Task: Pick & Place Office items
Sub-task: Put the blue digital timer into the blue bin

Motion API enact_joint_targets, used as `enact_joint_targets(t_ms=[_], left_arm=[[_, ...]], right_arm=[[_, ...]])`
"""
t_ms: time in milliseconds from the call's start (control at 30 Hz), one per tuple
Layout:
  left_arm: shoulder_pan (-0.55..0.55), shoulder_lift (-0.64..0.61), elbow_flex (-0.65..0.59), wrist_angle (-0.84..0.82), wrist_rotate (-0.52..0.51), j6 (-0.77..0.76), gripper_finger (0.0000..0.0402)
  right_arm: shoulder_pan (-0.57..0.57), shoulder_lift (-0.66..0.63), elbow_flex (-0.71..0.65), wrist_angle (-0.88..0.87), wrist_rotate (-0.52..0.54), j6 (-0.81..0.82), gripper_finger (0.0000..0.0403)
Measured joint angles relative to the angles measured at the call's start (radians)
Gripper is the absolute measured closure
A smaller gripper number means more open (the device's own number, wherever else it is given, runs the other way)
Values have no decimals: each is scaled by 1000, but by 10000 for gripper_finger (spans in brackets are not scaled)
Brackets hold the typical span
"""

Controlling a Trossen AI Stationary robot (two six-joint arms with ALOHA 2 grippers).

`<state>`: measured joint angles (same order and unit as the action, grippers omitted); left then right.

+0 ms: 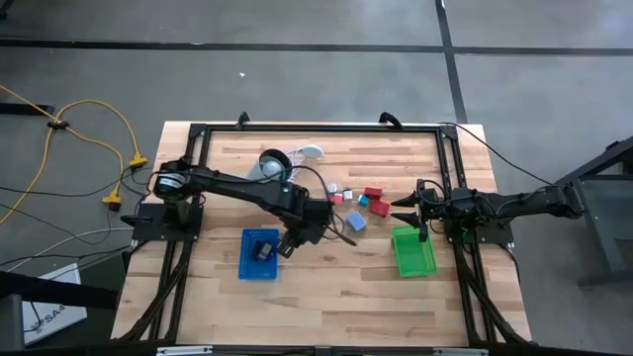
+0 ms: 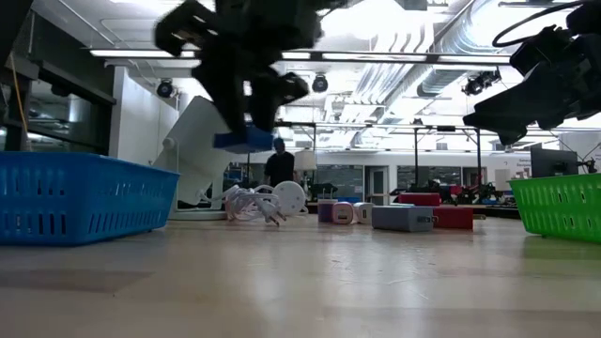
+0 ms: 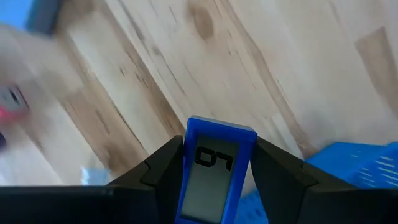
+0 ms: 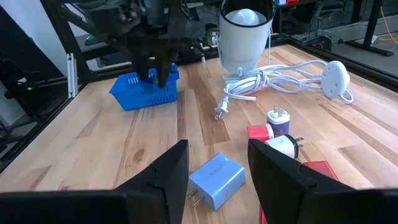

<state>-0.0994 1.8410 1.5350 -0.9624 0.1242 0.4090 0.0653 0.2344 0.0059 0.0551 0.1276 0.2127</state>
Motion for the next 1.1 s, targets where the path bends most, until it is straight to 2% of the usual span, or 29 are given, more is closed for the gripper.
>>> enact_joint_targets(t_ms=[267, 533, 800, 1100], left_arm=[[-59, -210, -254, 122, -86, -196, 239], [-183, -345, -403, 142, -203, -437, 238], [-328, -365, -491, 212, -266, -692, 238], [-458, -331, -510, 235, -366, -955, 238]], right_arm=[[0, 0, 0, 0, 0, 0, 250], [0, 0, 0, 0, 0, 0, 250], [0, 0, 0, 0, 0, 0, 250], [0, 0, 0, 0, 0, 0, 250]])
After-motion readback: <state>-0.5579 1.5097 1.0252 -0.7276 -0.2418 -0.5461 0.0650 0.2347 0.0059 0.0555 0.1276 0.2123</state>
